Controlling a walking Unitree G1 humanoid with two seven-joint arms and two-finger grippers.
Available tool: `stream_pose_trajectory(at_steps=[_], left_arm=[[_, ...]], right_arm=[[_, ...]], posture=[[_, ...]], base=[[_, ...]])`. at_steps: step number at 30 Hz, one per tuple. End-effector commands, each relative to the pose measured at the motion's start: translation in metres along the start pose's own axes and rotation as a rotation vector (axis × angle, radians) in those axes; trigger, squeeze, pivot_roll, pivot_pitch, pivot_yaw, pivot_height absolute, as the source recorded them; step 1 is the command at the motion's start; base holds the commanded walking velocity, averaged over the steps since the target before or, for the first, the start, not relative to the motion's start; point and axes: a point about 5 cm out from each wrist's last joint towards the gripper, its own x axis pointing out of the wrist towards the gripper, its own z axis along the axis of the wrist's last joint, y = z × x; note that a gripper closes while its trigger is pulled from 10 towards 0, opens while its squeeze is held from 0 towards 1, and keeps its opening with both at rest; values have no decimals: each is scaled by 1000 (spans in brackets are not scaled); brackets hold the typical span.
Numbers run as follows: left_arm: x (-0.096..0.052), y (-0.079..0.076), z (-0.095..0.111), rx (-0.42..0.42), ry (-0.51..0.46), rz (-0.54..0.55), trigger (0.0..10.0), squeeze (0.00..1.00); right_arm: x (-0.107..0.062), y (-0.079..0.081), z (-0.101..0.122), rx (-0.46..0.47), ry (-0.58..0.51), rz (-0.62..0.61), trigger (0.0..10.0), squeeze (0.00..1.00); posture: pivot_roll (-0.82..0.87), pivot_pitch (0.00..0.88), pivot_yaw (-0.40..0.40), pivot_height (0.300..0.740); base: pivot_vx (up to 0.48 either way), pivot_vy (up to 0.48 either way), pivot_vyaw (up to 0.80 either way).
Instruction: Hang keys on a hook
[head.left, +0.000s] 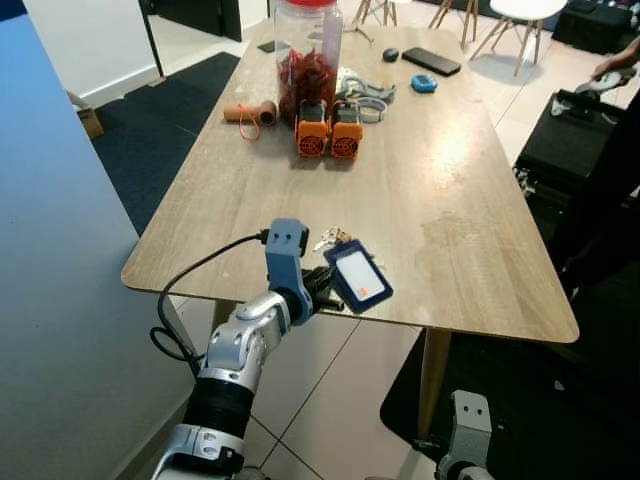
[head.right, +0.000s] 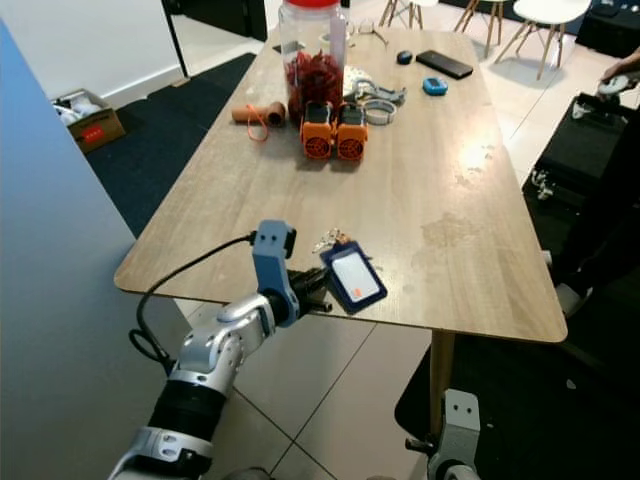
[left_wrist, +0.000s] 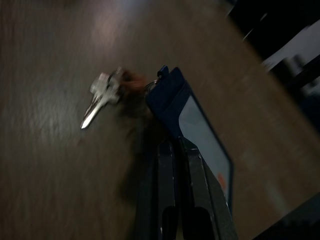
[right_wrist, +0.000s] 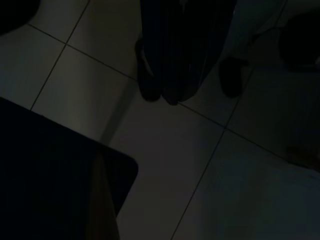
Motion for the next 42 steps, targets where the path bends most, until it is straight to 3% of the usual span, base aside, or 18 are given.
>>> stream_pose_trajectory(at_steps=[1, 4, 7, 13, 15, 17, 18, 19, 20, 21, 24, 27, 28, 29, 30, 34, 37, 42], left_arm=[[1, -11, 17, -28, -115, -87, 0, 0], [-3, -14, 33, -47, -238, -150, 0, 0], [-4, -14, 38, -48, -278, -154, 0, 0], [-8, -9, 49, 59, -380, -116, 0, 0], [-11, -1, 55, 201, -438, -39, 0, 0], [-12, 2, 57, 260, -458, -13, 0, 0], [-14, 7, 59, 385, -478, 44, 0, 0], [-14, 7, 59, 385, -478, 44, 0, 0], [-15, 9, 60, 453, -487, 67, 0, 0], [-17, 12, 61, 583, -496, 125, 0, 0], [-17, 13, 61, 621, -498, 144, 0, 0], [-25, 13, 66, 884, -570, 191, 0, 0], [-25, 13, 66, 884, -570, 191, 0, 0], [-28, 12, 67, 946, -597, 185, 0, 0], [-34, 10, 66, 1073, -644, 162, 0, 0], [-42, 13, 62, 1180, -677, 140, 0, 0], [-46, 20, 51, 1322, -637, 92, 0, 0], [-45, 26, 32, 1452, -547, 43, 0, 0]], right_arm=[[-1, -2, -2, 8, 10, -8, 10000, 0], [-1, -1, -2, 9, 9, -7, 10000, 0], [-1, -1, -2, 9, 8, -7, 10000, 0], [-1, -2, -2, 8, 8, -8, 10000, 0], [-1, -2, -1, 7, 7, -8, 10000, 0], [-1, -2, -1, 6, 6, -8, 10000, 0], [-1, -3, 0, 6, 5, -8, 10000, 0], [-1, -3, 0, 6, 5, -8, 10000, 0], [-1, -3, 0, 5, 5, -9, 10000, 0], [-1, -4, 0, 5, 6, -10, 10000, 0], [0, -4, 0, 4, 6, -10, 10000, 0], [0, -3, 1, 5, 3, -10, 10000, 0], [0, -3, 1, 5, 3, -10, 10000, 0], [0, -3, 1, 5, 3, -10, 10000, 0], [0, -3, 1, 6, 2, -10, 10000, 0], [0, -3, 0, 7, 4, -9, 10000, 0], [-1, -4, -1, 5, 7, -9, 10000, 0], [-1, -3, -1, 3, 7, -8, 10000, 0]], posture=[[40, 49, -11, 740], [39, 46, -10, 740], [39, 46, -10, 740], [37, 39, -13, 740], [37, 37, -14, 740], [38, 36, -14, 740], [38, 36, -14, 740], [38, 36, -14, 740], [38, 36, -14, 740], [39, 32, -15, 740], [39, 32, -15, 740], [38, 31, -13, 740], [38, 31, -13, 740], [38, 32, -13, 740], [39, 38, -14, 740], [39, 41, -15, 740], [43, 47, -18, 740], [46, 47, -18, 740]], base=[[0, 0, 0], [0, 0, 0], [0, 0, 0], [0, 0, 0], [0, 0, 0], [0, 0, 0], [0, 0, 0], [0, 0, 0], [0, 0, 0], [0, 0, 0], [0, 0, 0], [0, 0, 0], [0, 0, 0], [0, 0, 0], [0, 0, 0], [0, 0, 0], [0, 0, 0], [0, 0, 0]])
